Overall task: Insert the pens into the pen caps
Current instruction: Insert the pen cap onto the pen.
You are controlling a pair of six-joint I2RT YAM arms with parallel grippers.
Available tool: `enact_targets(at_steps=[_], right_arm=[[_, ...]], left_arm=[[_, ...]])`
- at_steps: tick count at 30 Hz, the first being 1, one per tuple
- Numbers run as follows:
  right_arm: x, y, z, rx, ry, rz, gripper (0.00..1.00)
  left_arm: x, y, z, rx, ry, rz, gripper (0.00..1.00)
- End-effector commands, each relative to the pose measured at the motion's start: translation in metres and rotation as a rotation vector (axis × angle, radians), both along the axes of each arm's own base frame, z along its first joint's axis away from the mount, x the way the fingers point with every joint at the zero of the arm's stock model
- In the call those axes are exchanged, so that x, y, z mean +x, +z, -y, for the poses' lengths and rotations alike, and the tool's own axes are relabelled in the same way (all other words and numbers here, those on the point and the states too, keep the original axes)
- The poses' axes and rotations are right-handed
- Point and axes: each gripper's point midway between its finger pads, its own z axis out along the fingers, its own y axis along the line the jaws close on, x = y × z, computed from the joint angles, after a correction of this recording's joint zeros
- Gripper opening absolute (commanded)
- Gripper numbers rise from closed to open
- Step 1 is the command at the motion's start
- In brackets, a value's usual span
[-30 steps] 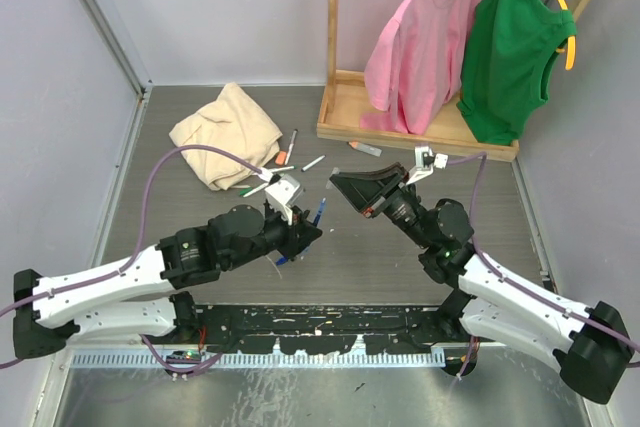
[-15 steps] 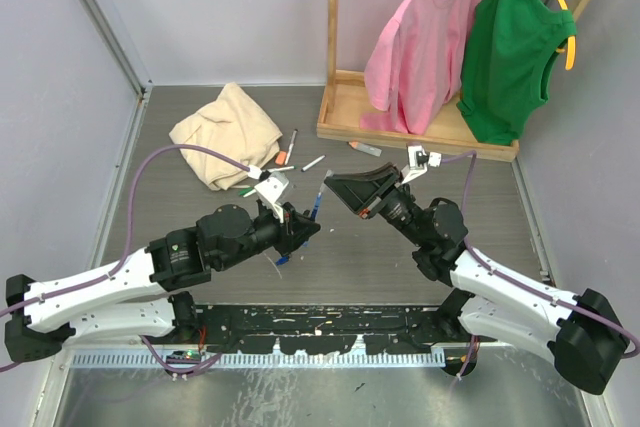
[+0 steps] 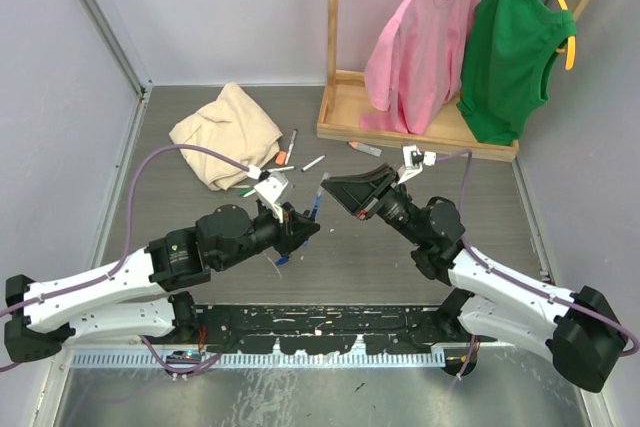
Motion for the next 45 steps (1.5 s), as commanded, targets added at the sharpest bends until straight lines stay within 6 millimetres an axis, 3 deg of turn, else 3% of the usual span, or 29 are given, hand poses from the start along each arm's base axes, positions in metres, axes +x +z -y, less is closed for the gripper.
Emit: enact_targets(at_steps=[1,12,25,45], right_arm=[[-0.004,0.011,-0.004,0.0,0.032,0.037,0.0],[-0.005,-0.001,-0.009,-0.031,0.057,0.019,0.0],[-0.023,-0.004,-0.021,-0.077,0.167,0.075,0.0],[-0.03,-0.051,-0.043,-0.253,0.229,0.085,0.12]], left_arm=[[0.001,0.03,0.0,-0.096,0.01,0.037,0.0],[0.003,0.03,-0.002,-0.094,0.022,0.033,0.0],[0.011,0.029,-0.007,-0.089,0.081,0.031,0.0],[0.021,0.064,-0.013,-0.206,0.158,0.05,0.0]])
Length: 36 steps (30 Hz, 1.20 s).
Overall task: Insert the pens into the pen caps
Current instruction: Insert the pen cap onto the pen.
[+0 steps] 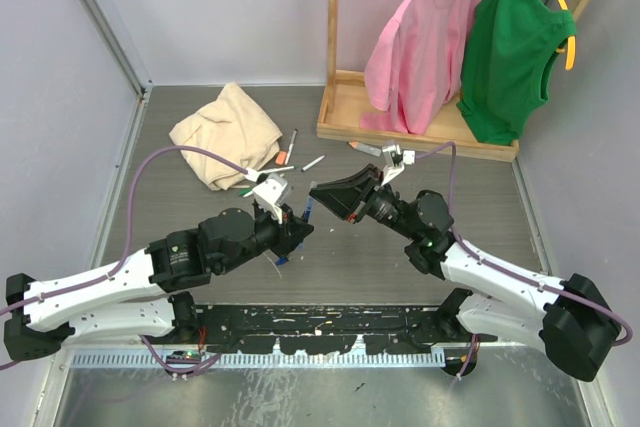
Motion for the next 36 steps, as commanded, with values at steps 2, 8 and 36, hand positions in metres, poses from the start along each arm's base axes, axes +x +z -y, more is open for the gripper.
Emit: enact_targets(at_steps=[2,8,36], right_arm=[[-0.027,-0.027,-0.021,-0.108,0.156,-0.003,0.12],[-0.032,-0.026,-0.022,-0.104,0.18,-0.004,0.2],[0.02,0.047,0.037,-0.176,-0.297,-0.028,0.5]], left_arm=[[0.013,0.08,-0.002,-0.255,0.077,0.097,0.0],[0.014,0.081,-0.004,-0.25,0.082,0.108,0.0],[0.006,0.051,-0.015,-0.112,0.057,0.058,0.0]])
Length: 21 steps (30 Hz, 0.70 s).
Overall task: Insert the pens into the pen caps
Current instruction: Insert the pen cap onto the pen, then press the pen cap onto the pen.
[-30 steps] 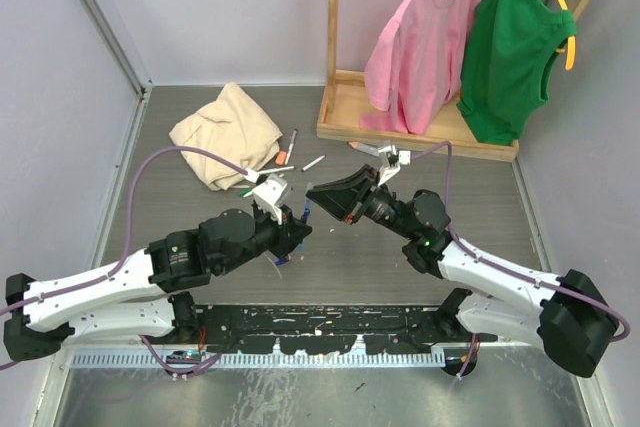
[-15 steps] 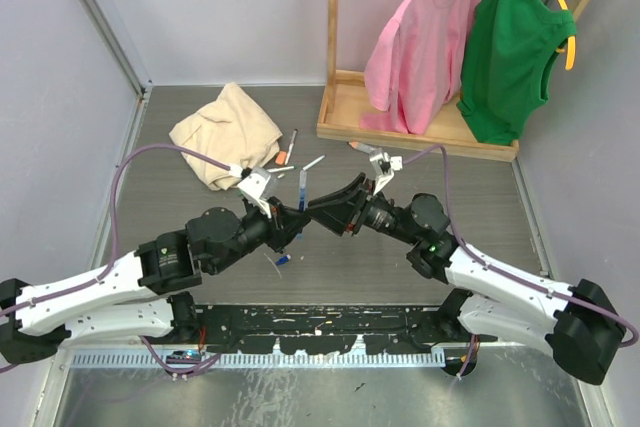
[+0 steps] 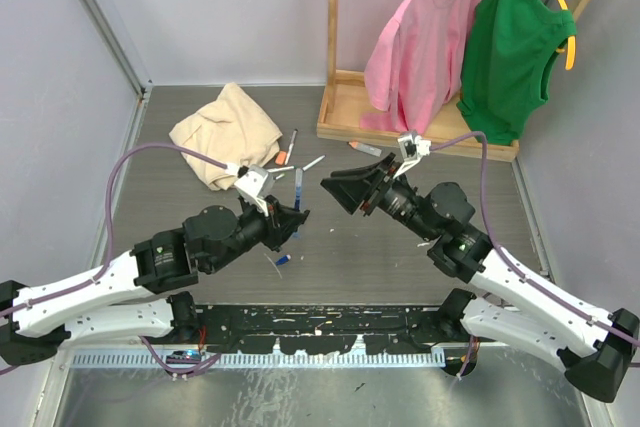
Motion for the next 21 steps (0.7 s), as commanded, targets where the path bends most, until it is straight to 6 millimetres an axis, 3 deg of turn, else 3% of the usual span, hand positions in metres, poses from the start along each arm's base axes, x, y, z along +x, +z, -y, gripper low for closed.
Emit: enact_targets(at_steps=[1,11,21], right_arm=[[0.015,0.023,0.008,-0.014,-0.096,0.01,0.5],[0.025,0.039,-0.009,-0.011,-0.073,-0.033,0.51],[0.019,0.025,-0.02,-0.067,-0.009,-0.069,0.51]], left_arm=[[0.0,0.02,-0.001,-0.029,-0.006,0.021,0.0],[-0.005,0.01,0.012,0.021,-0.063,0.003,0.0],[-0.007,0.004,0.024,0.062,-0.102,-0.014,0.0]])
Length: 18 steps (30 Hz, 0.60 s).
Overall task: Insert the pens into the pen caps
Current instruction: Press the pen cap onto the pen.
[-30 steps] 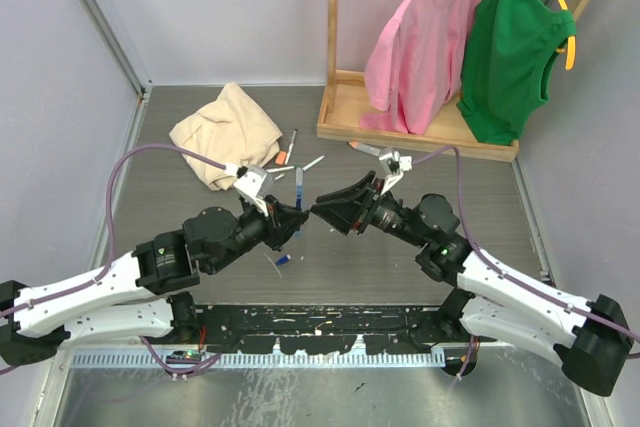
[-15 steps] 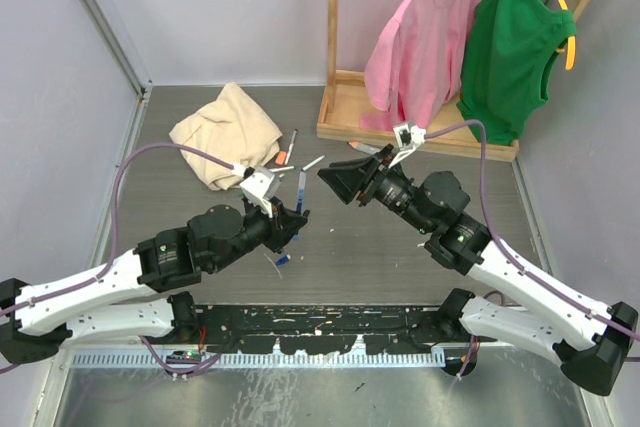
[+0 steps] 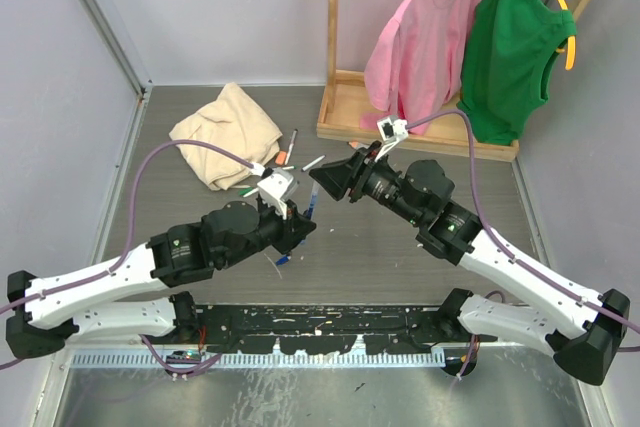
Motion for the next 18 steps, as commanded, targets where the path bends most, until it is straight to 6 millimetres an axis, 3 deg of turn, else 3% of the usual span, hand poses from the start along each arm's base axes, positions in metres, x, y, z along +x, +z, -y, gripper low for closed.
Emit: enact_targets(at_steps=[1,18], right_arm=[[-0.009,0.023,-0.003,0.034,0.046,0.023,0.51],[-0.017,-0.008,-0.006,-0.018,0.09,-0.036,0.47]], left_arm=[[0.0,0.026,0.005,-0.053,-0.02,0.028,0.0],[-0.002,0.027,0.012,-0.055,-0.041,0.023,0.0]])
